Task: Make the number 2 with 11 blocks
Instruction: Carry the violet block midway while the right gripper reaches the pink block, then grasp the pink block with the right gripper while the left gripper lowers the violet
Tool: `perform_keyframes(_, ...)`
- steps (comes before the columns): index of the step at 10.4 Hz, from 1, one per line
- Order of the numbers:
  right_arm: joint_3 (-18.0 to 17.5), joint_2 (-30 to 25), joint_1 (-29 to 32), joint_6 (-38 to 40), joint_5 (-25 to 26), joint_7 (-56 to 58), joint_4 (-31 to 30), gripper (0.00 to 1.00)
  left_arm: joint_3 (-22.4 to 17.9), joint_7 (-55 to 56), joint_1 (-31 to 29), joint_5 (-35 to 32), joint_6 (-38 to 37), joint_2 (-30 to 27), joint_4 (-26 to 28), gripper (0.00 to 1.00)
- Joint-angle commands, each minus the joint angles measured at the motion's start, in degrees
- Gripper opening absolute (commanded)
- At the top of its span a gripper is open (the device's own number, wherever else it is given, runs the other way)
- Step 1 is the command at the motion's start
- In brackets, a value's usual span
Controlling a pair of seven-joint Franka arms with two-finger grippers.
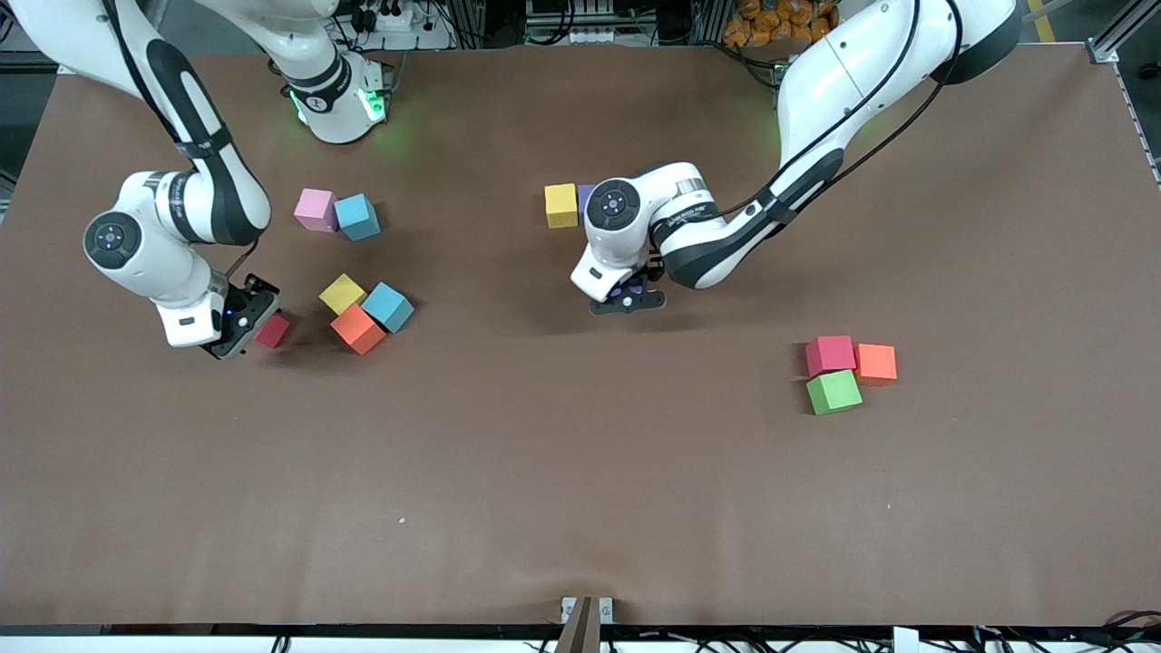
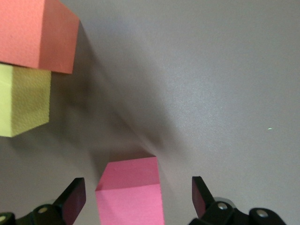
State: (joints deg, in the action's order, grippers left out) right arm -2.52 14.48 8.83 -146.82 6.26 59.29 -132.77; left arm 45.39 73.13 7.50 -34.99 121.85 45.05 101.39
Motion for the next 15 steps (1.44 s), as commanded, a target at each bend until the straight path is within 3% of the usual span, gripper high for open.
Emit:
perform_keyframes(1,-1.0,1.4,2.0,0.5,1.6,1.3,0.5,1.0,0.1,1.9,0.0,-1.7,0.1,-1.4,2.5,0.51)
perform_keyframes(6,-1.0,1.6,3.2,1.9,1.6,3.7,0.1,1.0,1.1,2.8,-0.2,-1.7,-0.3,-1.6,3.6,0.51)
perform_keyframes(14,-1.0,6.3,4.7,-0.9,1.6,4.9,0.6,0.98,1.7,3.0,-0.6,-1.7,-0.4,-2.5,6.1,0.51)
perform_keyframes(15,-1.0,6.3,4.7,-1.0,1.6,5.2,0.6,0.7,1.8,3.1,-0.6,-1.7,-0.4,-2.5,6.1,0.51)
